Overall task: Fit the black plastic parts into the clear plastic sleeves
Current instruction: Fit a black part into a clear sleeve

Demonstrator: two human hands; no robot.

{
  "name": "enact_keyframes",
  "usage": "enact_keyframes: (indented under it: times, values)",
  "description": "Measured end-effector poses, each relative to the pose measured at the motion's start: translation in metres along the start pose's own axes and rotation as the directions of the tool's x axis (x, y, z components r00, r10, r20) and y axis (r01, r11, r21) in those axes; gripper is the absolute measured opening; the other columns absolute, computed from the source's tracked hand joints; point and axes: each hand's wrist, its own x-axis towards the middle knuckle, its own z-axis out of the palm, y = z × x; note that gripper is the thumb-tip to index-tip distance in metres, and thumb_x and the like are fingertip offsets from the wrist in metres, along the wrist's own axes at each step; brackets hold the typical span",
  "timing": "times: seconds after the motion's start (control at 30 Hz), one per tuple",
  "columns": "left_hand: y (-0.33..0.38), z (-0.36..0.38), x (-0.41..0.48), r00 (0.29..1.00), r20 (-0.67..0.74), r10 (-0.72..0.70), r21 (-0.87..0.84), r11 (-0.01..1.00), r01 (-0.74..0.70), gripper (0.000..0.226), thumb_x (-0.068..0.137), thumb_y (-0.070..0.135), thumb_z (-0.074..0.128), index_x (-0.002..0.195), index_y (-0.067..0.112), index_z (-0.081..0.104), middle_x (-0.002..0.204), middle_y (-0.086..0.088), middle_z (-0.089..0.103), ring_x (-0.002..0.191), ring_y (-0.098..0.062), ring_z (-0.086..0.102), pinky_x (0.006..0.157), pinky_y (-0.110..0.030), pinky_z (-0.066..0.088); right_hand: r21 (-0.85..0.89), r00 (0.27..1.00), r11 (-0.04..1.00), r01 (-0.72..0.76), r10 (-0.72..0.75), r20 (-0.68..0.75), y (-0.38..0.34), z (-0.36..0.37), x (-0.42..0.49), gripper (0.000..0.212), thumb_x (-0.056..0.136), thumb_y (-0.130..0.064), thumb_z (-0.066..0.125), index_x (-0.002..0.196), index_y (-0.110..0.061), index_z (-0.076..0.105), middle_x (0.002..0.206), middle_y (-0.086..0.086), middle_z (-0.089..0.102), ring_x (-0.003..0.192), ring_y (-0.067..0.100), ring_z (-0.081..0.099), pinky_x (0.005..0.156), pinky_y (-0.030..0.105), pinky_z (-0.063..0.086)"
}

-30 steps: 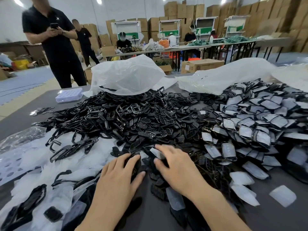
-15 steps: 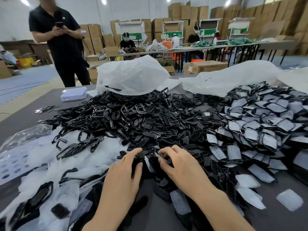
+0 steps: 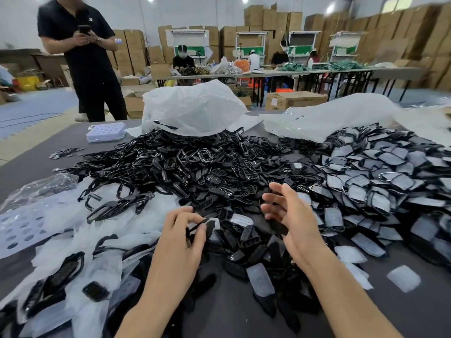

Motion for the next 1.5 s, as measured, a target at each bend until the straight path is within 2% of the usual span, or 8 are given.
enact_keyframes:
  times: [0.13, 0.33, 0.5, 0.7, 0.83, 0.97, 1.27, 1.5]
  values:
    - [0.003, -0.001, -0.003, 0.993, -0.082, 0.087, -0.016, 0.996, -0.089, 0.008, 0.090, 0.034, 0.060, 0.097, 0.036, 0.057, 0.126, 0.019, 0.049, 0.122, -0.002, 0.044, 0.089, -0.037, 0.051, 0.305, 0.989, 0.941, -0.146, 0.130, 0.075, -0.005, -0.015, -0.007, 0.031, 0.106, -0.035, 0.049, 0.111, -0.014, 0.071, 0.092, 0.005, 0.076, 0.078, 0.017, 0.074, 0.065, 0.026, 0.060]
    - [0.007, -0.005, -0.004, 0.970, -0.219, 0.101, -0.044, 0.993, -0.113, 0.010, 0.095, 0.040, 0.052, 0.103, 0.046, 0.049, 0.111, 0.030, 0.056, 0.120, 0.006, 0.042, 0.097, -0.030, 0.042, -0.262, 0.974, 0.938, 0.227, -0.222, 0.050, -0.007, -0.019, -0.016, 0.027, 0.108, -0.025, 0.045, 0.108, -0.025, 0.072, 0.101, 0.002, 0.078, 0.102, 0.015, 0.073, 0.092, 0.030, 0.051]
    - [0.010, -0.016, -0.006, 0.957, -0.284, 0.059, -0.139, 0.985, -0.102, 0.007, 0.099, 0.054, 0.042, 0.104, 0.059, 0.041, 0.102, 0.019, 0.061, 0.102, -0.011, 0.060, 0.076, -0.034, 0.050, -0.656, 0.914, 0.646, 0.389, -0.360, 0.188, 0.004, -0.024, -0.052, 0.022, 0.104, -0.032, 0.047, 0.109, -0.044, 0.065, 0.103, -0.017, 0.072, 0.066, -0.003, 0.057, 0.062, 0.013, 0.046]
    - [0.015, -0.042, -0.012, 0.878, -0.476, 0.055, -0.141, 0.980, -0.138, 0.019, 0.104, 0.040, 0.046, 0.110, 0.057, 0.042, 0.101, 0.037, 0.054, 0.092, 0.009, 0.054, 0.071, -0.004, 0.041, -0.718, 0.722, 0.076, 0.692, -0.084, 0.687, 0.040, 0.003, -0.105, 0.065, 0.096, -0.065, 0.042, 0.154, -0.036, 0.035, 0.158, -0.009, 0.035, 0.147, 0.010, 0.022, 0.126, 0.035, 0.011]
    - [0.006, -0.057, -0.032, 0.854, -0.520, -0.004, -0.121, 0.990, -0.069, 0.010, 0.104, 0.047, 0.044, 0.111, 0.053, 0.045, 0.104, 0.028, 0.056, 0.095, 0.005, 0.055, 0.077, -0.007, 0.041, -0.640, 0.629, 0.083, 0.764, 0.131, 0.767, 0.069, 0.029, -0.120, 0.088, 0.091, -0.075, 0.047, 0.160, -0.041, 0.004, 0.171, -0.003, -0.004, 0.157, 0.017, -0.010, 0.125, 0.042, -0.012]
    - [0.006, -0.064, -0.059, 0.851, -0.522, -0.055, -0.067, 0.998, 0.023, 0.020, 0.102, 0.058, 0.037, 0.114, 0.044, 0.044, 0.103, 0.022, 0.052, 0.097, -0.007, 0.055, 0.078, -0.033, 0.046, -0.579, 0.572, 0.028, 0.815, 0.123, 0.811, 0.084, 0.053, -0.117, 0.079, 0.093, -0.072, 0.045, 0.159, -0.043, 0.013, 0.171, -0.003, -0.003, 0.157, 0.021, -0.011, 0.120, 0.044, -0.018]
    - [-0.011, -0.081, -0.066, 0.855, -0.432, -0.287, 0.206, 0.891, 0.404, 0.020, 0.104, 0.022, 0.045, 0.114, 0.010, 0.058, 0.107, -0.017, 0.065, 0.098, -0.039, 0.057, 0.089, -0.055, 0.045, -0.704, 0.704, 0.013, 0.710, -0.063, 0.708, 0.088, 0.057, -0.107, 0.033, 0.106, -0.033, 0.046, 0.138, -0.032, 0.057, 0.151, -0.004, 0.046, 0.146, 0.019, 0.033, 0.118, 0.041, 0.026]
    - [-0.009, -0.072, -0.071, 0.973, -0.188, -0.131, 0.319, 0.929, 0.187, 0.015, 0.101, 0.022, 0.051, 0.109, 0.014, 0.060, 0.104, -0.003, 0.063, 0.102, -0.022, 0.046, 0.085, -0.044, 0.046, -0.778, 0.772, 0.023, 0.628, -0.142, 0.619, 0.085, 0.052, -0.105, 0.044, 0.102, -0.007, 0.050, 0.143, -0.022, 0.053, 0.146, 0.000, 0.045, 0.136, 0.025, 0.037, 0.108, 0.038, 0.039]
